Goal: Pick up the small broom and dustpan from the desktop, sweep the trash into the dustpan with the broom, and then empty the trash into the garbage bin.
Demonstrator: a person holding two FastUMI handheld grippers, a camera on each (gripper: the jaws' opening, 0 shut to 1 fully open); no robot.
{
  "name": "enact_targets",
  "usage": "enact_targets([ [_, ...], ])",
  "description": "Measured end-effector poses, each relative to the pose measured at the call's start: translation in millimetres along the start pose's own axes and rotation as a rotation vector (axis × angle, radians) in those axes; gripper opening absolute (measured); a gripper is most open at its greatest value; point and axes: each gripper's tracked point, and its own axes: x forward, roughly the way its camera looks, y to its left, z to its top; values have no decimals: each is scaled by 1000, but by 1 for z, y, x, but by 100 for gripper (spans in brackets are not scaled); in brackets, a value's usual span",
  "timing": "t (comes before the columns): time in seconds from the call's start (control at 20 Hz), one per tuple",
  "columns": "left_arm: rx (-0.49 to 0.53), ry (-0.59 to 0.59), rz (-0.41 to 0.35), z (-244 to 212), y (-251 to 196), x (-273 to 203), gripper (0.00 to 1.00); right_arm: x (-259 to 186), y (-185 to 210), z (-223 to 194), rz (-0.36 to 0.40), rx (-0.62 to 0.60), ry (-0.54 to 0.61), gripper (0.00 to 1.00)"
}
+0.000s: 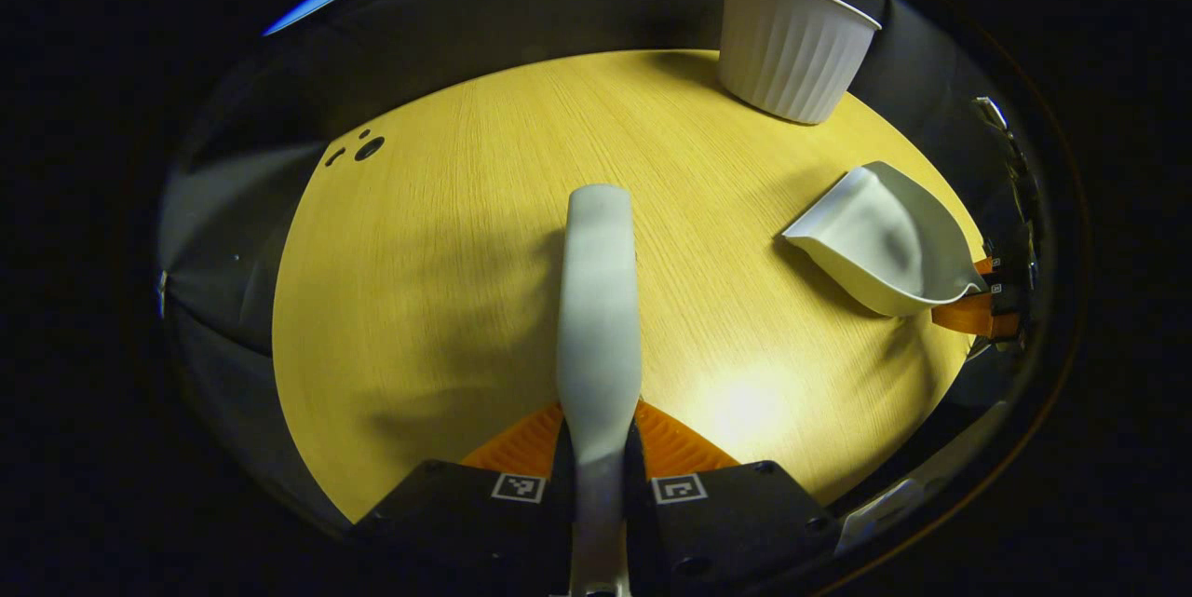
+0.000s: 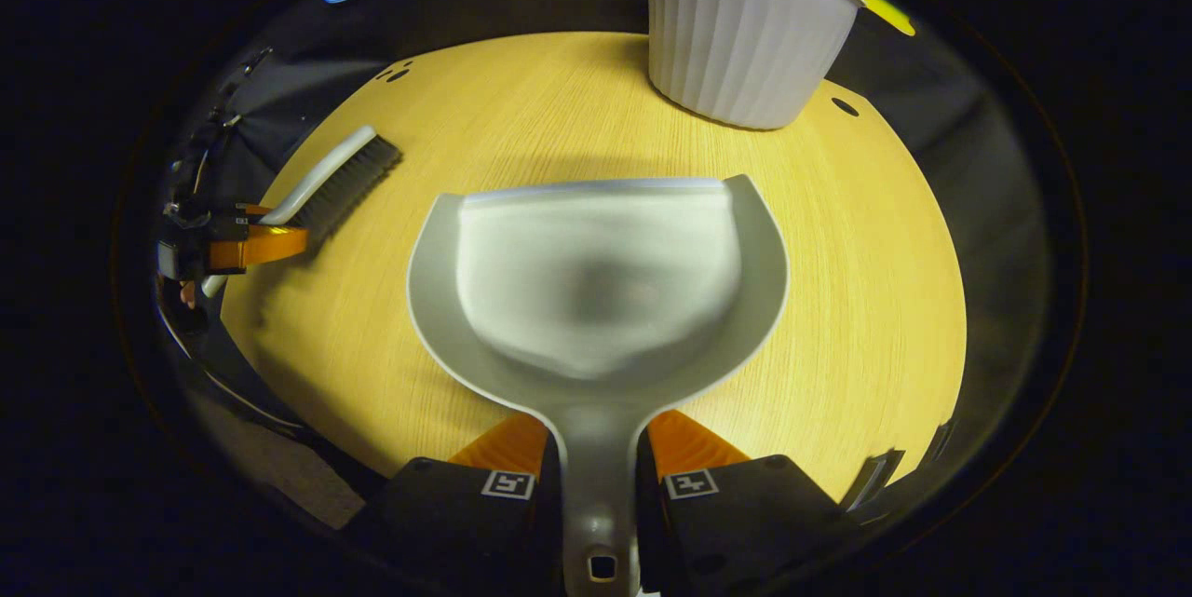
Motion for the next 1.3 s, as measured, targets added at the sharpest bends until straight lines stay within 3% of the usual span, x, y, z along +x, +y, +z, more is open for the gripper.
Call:
enact_targets([
  [0.1, 1, 4, 5, 0, 1, 3, 28, 4, 2, -1, 12, 0, 2, 39],
  [0.4, 45, 0, 49, 3, 3, 2, 31, 3, 0, -7, 34, 6, 13, 35],
  [0.5, 69, -1, 63, 2, 2, 0, 27, 3, 1, -7, 47, 3, 15, 40],
  [0.55, 75, 0, 68, 1, 2, 0, 27, 1, 1, -8, 50, 2, 18, 35],
  [0.6, 77, -3, 73, -1, 1, -3, 37, -2, 2, -8, 52, 1, 19, 42],
  [0.65, 76, -9, 76, -2, 2, -6, 32, -4, 2, -9, 56, 3, 13, 42],
  [0.7, 72, -15, 79, -3, 1, -9, 32, -9, 1, -8, 61, 4, 6, 35],
  [0.75, 70, -24, 83, -5, 1, -15, 27, -17, 0, -8, 64, 5, -4, 36],
  [0.8, 69, -35, 88, -6, 1, -20, 32, -25, -1, -6, 67, 4, -17, 35],
  [0.85, 70, -48, 94, -7, 1, -28, 32, -39, -4, -2, 68, 2, -40, 36],
  [0.9, 70, -72, 102, -6, 1, -38, 32, -50, -5, 2, 69, 0, -62, 50],
  [0.95, 69, -97, 108, -2, 1, -47, 27, -63, -8, 9, 66, -3, -93, 43],
  [1.05, 55, -167, 114, 10, -2, -66, 32, -93, -9, 30, 68, -19, -178, 43],
  [1.1, 36, -255, 115, 29, -5, -87, 32, -110, -7, 46, 69, -28, -242, 50],
  [1.15, 19, -313, 111, 44, -8, -101, 32, -123, -4, 60, 73, -34, -295, 43],
  [1.3, -43, -484, 96, 88, -11, -144, 32, -163, 5, 105, 91, -36, -465, 43],
])
